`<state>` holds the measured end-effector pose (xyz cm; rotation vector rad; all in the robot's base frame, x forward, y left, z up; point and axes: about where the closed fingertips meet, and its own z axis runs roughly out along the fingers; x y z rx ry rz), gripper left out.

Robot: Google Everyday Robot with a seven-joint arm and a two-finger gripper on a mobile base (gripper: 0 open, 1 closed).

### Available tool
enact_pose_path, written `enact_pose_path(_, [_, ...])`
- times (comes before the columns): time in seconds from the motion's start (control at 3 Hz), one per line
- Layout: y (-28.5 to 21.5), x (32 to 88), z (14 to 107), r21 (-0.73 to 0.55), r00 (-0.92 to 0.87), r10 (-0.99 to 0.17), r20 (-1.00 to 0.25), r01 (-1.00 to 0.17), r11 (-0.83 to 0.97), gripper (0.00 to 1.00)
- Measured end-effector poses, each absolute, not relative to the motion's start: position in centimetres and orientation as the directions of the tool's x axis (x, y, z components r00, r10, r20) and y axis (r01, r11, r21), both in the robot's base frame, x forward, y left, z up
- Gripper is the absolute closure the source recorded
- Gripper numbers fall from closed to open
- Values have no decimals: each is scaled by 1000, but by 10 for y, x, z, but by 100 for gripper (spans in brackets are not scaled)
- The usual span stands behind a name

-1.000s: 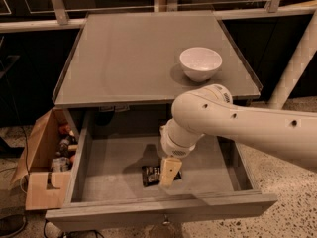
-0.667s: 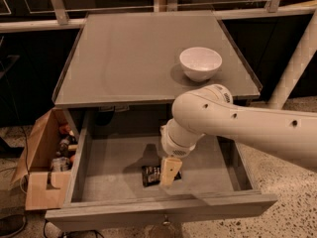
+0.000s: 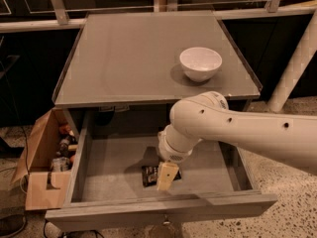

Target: Pick rxbar chocolate from top drawer and place on counter

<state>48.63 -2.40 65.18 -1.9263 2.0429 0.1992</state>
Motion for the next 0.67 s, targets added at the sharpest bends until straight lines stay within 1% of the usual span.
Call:
enact_pose_path(0.33, [-18,486,640,-100,-38,-942,-334,-992,75,0])
enact_pose_path(0.67, [-21,510,622,-98,-52,-943,-330,-991,89,0])
